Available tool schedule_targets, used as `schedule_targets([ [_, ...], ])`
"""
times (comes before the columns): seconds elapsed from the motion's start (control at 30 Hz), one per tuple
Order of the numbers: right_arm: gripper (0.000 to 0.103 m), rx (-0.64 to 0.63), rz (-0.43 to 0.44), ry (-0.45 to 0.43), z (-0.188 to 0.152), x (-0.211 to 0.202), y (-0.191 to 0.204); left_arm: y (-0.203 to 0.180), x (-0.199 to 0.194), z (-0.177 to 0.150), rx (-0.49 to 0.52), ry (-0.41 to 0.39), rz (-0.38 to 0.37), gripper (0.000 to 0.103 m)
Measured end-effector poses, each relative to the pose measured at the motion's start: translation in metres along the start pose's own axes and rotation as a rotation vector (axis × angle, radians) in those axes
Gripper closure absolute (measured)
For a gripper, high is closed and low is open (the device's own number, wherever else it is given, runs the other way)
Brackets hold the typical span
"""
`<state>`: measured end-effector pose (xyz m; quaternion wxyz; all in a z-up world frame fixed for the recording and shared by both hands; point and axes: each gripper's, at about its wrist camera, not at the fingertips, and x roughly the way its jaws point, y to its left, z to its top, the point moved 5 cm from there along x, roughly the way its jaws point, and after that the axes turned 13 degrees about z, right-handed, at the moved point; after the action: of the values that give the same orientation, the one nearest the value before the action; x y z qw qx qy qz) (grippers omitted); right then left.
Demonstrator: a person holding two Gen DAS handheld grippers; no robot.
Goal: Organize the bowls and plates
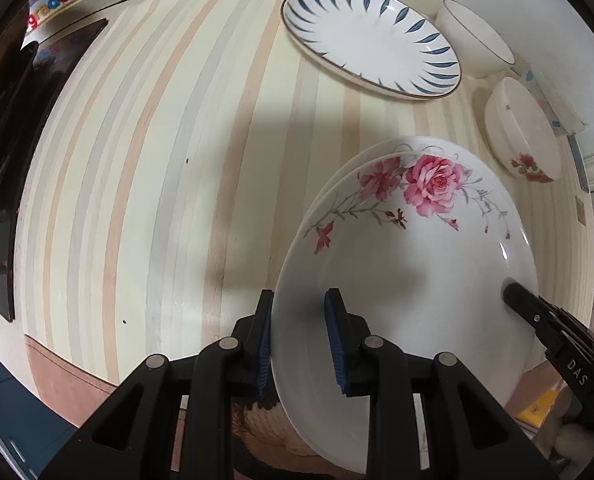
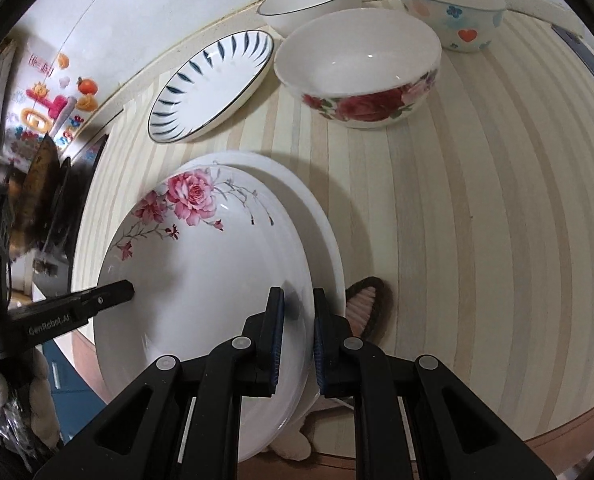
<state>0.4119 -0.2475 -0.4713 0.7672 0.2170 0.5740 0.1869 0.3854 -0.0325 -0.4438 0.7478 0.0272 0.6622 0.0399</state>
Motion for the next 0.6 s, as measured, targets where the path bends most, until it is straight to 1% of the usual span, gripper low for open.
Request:
schedule_targets([
  [0.07, 0.088, -0.008, 0.005, 0.002, 0.001, 0.000, 0.000, -0.001, 0.002, 0.000, -0.010, 0.002, -0.001, 0.080],
  [0.17, 0.088, 0.019, 0.027, 0.017, 0.002, -0.001, -0.003, -0.003, 0.003, 0.000, -0.014, 0.001, 0.006, 0.080],
  [0.2, 0.085, 0.046, 0.046, 0.036, 0.003, -0.001, -0.004, -0.004, 0.003, 0.000, -0.012, 0.000, 0.013, 0.080],
  [0.3, 0.085, 0.090, 0.067, 0.054, 0.006, -0.004, -0.008, -0.004, 0.004, 0.000, -0.025, 0.011, 0.020, 0.080],
  [0.33, 0.085, 0.106, 0.081, 0.060, 0.006, -0.007, -0.010, -0.003, 0.005, 0.000, -0.034, 0.018, 0.023, 0.078],
  [0.4, 0.085, 0.138, 0.111, 0.075, 0.006, -0.010, -0.014, 0.001, 0.003, 0.001, -0.056, 0.024, 0.026, 0.078],
  [0.5, 0.085, 0.167, 0.138, 0.107, 0.005, -0.016, -0.016, 0.010, -0.010, 0.001, -0.085, 0.007, 0.030, 0.078],
  [0.57, 0.082, 0.184, 0.120, 0.108, 0.006, -0.023, -0.018, 0.016, -0.026, 0.005, -0.106, -0.023, 0.033, 0.078],
  [0.6, 0.082, 0.181, 0.123, 0.093, 0.009, -0.030, -0.017, 0.018, -0.037, 0.011, -0.118, -0.042, 0.023, 0.078],
])
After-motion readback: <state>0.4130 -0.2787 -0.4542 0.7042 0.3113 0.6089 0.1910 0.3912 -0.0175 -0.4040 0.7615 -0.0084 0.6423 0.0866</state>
